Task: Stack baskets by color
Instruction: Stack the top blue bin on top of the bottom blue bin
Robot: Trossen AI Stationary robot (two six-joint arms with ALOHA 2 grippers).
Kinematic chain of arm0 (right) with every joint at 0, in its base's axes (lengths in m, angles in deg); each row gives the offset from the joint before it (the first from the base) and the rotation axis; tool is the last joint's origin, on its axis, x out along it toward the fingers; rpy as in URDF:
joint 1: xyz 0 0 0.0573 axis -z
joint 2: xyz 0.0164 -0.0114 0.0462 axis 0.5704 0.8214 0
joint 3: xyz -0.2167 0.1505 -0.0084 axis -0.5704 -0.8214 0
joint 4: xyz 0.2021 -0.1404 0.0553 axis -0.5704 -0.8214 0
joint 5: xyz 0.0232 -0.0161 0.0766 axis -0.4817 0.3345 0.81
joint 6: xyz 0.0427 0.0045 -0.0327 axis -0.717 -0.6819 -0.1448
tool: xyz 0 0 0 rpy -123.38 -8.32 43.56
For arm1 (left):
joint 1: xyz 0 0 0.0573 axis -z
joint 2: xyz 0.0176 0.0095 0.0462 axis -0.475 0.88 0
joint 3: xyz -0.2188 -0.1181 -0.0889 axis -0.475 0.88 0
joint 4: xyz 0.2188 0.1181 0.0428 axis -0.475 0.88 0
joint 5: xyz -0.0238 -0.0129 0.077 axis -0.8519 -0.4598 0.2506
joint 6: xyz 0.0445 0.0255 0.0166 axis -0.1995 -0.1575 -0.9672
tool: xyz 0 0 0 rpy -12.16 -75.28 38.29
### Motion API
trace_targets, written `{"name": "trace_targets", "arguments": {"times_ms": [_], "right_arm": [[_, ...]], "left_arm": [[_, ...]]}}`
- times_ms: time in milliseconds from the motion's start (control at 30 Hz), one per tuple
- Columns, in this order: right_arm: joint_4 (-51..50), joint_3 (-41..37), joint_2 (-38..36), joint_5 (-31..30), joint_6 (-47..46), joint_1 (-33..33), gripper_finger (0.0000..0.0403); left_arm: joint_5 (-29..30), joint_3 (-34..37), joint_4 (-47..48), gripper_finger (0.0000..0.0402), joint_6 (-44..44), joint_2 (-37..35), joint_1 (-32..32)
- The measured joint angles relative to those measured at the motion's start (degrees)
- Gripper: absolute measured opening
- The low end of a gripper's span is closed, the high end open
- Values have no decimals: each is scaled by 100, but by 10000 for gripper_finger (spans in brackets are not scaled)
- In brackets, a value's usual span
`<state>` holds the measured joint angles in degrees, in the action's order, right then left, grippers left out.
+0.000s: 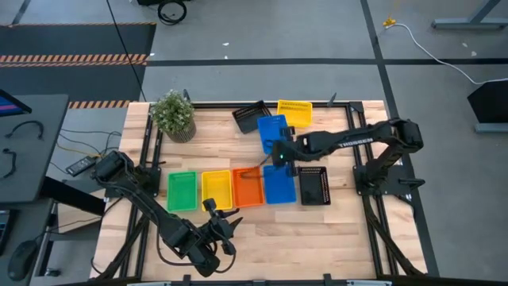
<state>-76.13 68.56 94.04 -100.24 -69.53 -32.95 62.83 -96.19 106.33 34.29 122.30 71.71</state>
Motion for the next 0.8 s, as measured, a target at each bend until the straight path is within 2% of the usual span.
{"name": "trace_targets", "arguments": {"times_ms": [167,267,433,667,800], "right_arm": [[-822,490,-55,201,-1601,-931,12],[-846,459,-58,462,-2305,-1468,12],[-751,214,-38,462,-3204,-2069,12],[-354,29,-38,491,-3577,-2344,16],[-481,67,-38,339,-3547,-2409,16]], "left_arm": [[102,0,-27,118,-2,0,-9],[173,0,-33,118,-11,0,-11],[240,0,-32,118,-61,0,-11],[245,0,-42,118,-61,2,-11],[256,0,-54,118,-7,0,-11]]}}
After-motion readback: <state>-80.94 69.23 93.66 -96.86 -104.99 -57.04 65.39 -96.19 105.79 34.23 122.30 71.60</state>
